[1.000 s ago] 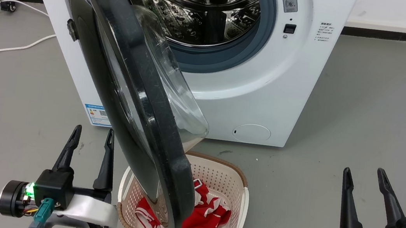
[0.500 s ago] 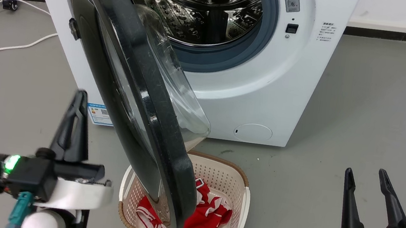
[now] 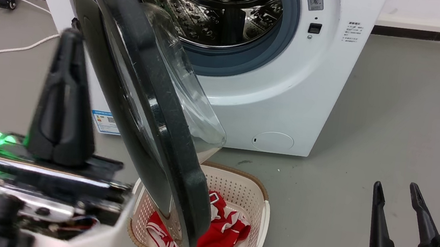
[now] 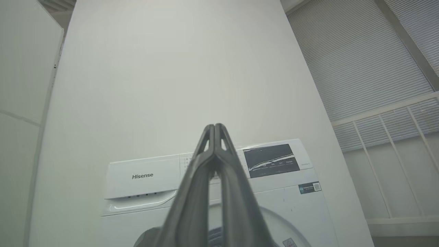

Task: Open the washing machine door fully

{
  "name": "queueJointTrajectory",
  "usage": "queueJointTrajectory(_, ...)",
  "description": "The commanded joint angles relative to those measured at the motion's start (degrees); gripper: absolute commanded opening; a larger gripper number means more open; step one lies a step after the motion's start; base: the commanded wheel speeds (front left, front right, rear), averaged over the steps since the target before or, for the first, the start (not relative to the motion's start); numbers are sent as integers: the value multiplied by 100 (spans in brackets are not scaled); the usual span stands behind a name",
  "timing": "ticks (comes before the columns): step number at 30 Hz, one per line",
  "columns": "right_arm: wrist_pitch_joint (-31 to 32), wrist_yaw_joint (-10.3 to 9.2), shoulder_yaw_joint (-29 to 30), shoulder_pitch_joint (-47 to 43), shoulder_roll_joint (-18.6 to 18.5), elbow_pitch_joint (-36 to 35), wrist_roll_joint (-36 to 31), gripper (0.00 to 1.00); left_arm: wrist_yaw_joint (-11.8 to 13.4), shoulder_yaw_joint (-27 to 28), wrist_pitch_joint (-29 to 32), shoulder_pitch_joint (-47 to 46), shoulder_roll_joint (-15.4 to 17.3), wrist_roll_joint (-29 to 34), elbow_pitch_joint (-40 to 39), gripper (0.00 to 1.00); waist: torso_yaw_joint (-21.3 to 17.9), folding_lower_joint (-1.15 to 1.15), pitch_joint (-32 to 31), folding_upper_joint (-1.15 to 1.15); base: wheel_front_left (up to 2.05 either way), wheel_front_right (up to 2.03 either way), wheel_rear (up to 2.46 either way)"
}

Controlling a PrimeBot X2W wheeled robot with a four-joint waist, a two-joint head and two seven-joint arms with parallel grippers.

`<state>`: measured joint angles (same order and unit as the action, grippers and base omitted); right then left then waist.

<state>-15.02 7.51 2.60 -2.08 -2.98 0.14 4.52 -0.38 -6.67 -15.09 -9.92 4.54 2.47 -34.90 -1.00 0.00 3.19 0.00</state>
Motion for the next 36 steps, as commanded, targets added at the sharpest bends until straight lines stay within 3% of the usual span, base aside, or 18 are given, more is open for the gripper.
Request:
queueJointTrajectory(1, -7, -4, 1, 82, 20, 13, 10, 100, -25, -58, -10, -37, 5, 11, -16, 0, -6, 0, 6, 0, 0, 0, 0)
queueJointTrajectory(9, 9, -4, 16, 94, 20, 43, 41, 100, -484, -1452, -9, 278, -15, -300, 280, 0, -34, 0, 1, 0, 0, 0, 0)
queueJointTrajectory(15, 20, -4, 9, 29, 20, 56, 83, 100, -608, -2228, 242, 833, 76, -718, 1016, 0, -9, 0, -19, 0, 0, 0, 0)
queueJointTrajectory(23, 67, -4, -20, 30, 20, 65, 141, 100, -593, -2458, 996, 1323, 156, -1126, 1954, 0, 95, 0, 48, 0, 0, 0, 0)
queueJointTrajectory(36, 121, -4, -100, 98, 20, 143, 201, 100, -205, -2162, 613, 628, 1, -1043, 3025, 0, 30, 0, 99, 0, 0, 0, 0)
